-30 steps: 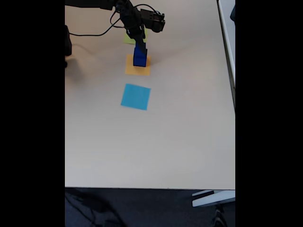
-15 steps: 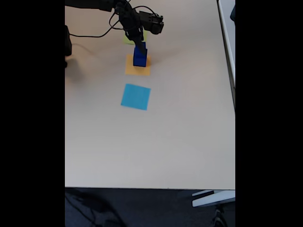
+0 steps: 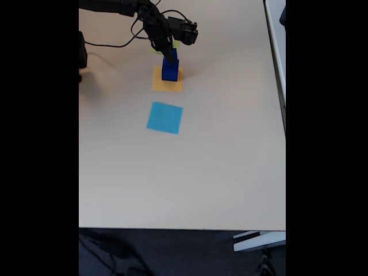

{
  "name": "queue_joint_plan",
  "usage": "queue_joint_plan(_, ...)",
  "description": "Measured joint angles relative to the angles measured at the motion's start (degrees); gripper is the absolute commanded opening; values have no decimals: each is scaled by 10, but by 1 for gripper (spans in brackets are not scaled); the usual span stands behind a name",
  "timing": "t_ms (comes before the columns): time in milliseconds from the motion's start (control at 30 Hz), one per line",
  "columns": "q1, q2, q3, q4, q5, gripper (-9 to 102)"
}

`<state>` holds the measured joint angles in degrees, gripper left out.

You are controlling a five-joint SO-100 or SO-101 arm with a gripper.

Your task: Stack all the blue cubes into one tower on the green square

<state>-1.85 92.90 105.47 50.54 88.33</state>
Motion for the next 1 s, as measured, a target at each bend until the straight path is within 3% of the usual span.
queue_joint_plan(333, 9, 0, -8, 11, -7, 2)
queue_joint_plan(667, 68, 0, -166, 127, -89, 4)
queue_joint_plan(1000, 158, -4, -171, 91, -152, 3)
